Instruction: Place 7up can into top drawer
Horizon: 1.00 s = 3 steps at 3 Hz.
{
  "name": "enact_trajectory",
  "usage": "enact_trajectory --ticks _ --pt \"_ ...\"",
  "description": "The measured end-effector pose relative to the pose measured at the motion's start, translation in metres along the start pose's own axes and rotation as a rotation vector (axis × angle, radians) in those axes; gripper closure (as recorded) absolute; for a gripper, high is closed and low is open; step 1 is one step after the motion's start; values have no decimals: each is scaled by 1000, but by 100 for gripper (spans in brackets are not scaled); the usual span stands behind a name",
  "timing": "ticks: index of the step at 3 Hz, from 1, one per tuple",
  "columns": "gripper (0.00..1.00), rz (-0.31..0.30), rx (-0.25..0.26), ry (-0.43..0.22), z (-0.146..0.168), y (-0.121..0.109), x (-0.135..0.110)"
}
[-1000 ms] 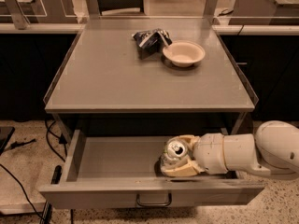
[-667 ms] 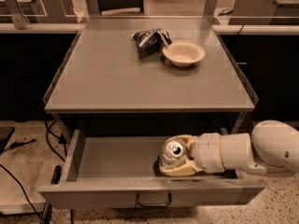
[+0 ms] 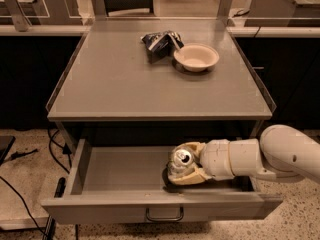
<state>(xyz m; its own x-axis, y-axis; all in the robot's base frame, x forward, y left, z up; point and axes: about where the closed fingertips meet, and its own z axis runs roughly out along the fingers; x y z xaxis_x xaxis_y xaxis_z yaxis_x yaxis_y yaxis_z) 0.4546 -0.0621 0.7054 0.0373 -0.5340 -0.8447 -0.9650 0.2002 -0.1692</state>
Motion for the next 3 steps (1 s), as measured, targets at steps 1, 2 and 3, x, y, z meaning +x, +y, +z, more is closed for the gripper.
enact_trajectory --ticks 1,2,3 --pt "100 15 -6 -3 13 -7 12" --pt "100 30 -9 -11 24 -14 22" --pt "100 53 -14 -26 39 -18 30"
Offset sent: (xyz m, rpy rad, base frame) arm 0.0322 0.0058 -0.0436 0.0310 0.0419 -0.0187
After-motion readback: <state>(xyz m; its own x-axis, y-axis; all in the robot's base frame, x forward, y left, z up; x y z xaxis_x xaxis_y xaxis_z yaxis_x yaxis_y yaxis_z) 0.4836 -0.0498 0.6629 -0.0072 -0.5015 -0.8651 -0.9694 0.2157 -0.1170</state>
